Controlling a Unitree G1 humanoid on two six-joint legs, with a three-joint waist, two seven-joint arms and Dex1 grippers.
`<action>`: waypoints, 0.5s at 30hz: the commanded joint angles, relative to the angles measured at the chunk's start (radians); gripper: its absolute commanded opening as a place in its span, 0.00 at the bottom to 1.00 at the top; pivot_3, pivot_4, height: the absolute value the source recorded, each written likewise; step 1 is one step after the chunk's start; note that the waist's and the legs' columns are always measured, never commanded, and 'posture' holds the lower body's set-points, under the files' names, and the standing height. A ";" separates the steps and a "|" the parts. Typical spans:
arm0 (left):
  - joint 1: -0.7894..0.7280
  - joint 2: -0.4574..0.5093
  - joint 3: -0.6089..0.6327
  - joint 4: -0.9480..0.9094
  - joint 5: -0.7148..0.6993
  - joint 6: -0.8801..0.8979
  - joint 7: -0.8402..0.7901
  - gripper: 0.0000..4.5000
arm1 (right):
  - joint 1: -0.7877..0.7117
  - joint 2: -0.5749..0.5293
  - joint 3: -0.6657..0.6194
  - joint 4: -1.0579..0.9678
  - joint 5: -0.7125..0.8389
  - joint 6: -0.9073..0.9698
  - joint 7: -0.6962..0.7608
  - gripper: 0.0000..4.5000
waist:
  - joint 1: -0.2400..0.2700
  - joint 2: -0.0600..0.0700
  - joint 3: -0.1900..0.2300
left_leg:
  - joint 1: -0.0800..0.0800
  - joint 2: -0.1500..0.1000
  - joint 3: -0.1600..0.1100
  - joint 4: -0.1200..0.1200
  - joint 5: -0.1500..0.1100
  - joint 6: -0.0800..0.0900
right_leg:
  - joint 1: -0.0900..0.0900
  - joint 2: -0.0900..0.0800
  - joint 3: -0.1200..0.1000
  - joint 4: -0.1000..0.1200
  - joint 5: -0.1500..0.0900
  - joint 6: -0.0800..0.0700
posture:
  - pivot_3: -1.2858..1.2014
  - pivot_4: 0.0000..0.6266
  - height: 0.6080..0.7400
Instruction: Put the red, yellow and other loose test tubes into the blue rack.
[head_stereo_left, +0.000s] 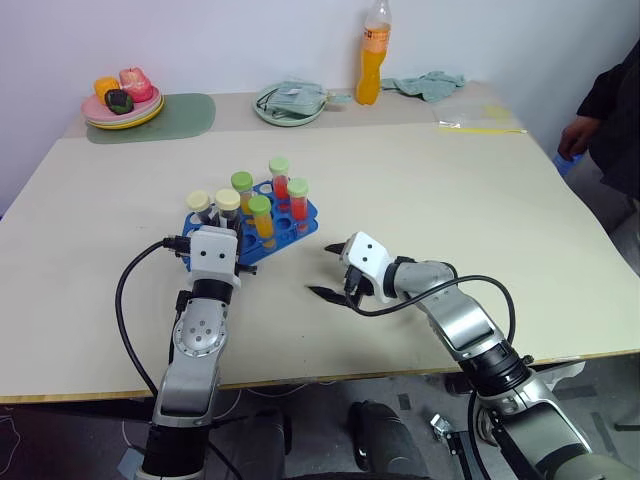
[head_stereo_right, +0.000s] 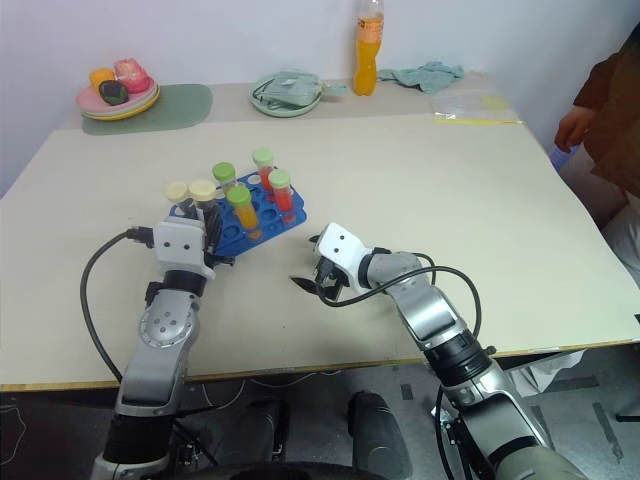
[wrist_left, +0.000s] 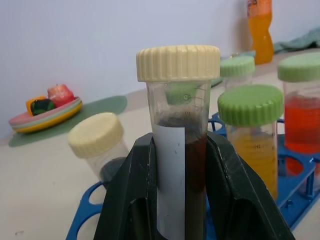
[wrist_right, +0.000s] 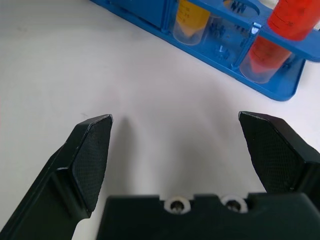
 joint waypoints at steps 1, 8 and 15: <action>0.015 -0.002 0.015 -0.022 -0.001 0.015 -0.002 0.16 | -0.006 0.011 -0.010 -0.032 0.004 -0.008 -0.002 1.00 | 0.000 0.000 0.000 | 0.000 0.000 0.000 0.000 0.000 0.000 | 0.000 0.000 0.000 0.000 0.000 0.000 | 0.52 0.24 1.00; 0.005 -0.031 0.039 0.023 -0.058 -0.045 -0.008 0.16 | -0.004 0.014 -0.010 -0.039 0.004 -0.004 -0.004 1.00 | 0.001 0.000 0.000 | 0.000 0.000 0.000 0.000 0.000 0.000 | 0.000 0.000 0.000 0.000 0.000 0.000 | 0.52 0.24 1.00; -0.021 -0.039 0.063 0.154 -0.097 -0.192 -0.014 0.16 | -0.001 0.010 -0.012 -0.051 0.003 0.005 -0.006 1.00 | 0.004 0.000 0.000 | 0.000 0.000 0.000 0.000 0.000 0.000 | 0.000 0.000 0.000 0.000 0.000 0.000 | 0.52 0.24 1.00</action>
